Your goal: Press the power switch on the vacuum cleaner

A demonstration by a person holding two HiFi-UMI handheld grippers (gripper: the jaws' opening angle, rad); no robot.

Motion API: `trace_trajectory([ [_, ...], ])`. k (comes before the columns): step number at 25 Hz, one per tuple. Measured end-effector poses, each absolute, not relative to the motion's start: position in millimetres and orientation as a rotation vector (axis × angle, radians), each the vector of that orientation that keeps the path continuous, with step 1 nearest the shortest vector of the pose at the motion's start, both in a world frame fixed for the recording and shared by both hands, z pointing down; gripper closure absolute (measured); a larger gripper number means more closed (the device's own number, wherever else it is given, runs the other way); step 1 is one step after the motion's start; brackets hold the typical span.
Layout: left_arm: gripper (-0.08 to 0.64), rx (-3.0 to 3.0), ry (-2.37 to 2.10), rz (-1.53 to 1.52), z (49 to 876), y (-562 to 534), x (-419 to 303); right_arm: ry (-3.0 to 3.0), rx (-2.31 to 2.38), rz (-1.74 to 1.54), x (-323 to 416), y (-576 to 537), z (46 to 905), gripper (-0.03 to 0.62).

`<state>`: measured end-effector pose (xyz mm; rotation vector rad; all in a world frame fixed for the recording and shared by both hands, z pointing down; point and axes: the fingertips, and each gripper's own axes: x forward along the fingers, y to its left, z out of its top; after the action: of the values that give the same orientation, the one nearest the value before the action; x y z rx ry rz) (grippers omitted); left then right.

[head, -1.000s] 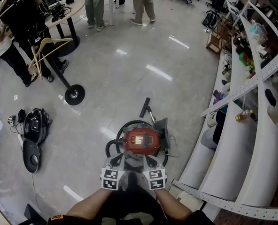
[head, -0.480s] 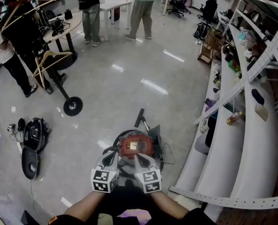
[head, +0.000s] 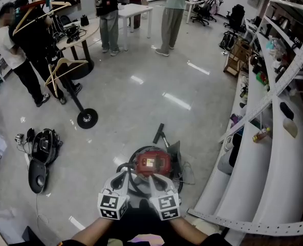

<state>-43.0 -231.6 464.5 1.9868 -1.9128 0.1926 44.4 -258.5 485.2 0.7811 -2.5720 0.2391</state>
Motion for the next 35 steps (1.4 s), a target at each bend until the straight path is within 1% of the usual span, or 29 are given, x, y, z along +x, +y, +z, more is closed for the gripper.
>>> trace_trajectory([
  [13,0.543,1.967,-1.98,0.196,448,-220,-39,-2.654,0.745,0.233,53,-248,479,0.598],
  [25,0.543,2.142,-1.854,0.332,460,-183,1,-2.649,0.87,0.314,80,-222,476,0.599],
  [31,0.543,2.201,-1.82,0.335,463,-144,3,-2.627,0.936,0.275,85,-187,471,0.599],
  [35,0.543,2.235,-1.808,0.322,464,-100,-6,-2.611,0.963,0.259,76,-143,469,0.599],
])
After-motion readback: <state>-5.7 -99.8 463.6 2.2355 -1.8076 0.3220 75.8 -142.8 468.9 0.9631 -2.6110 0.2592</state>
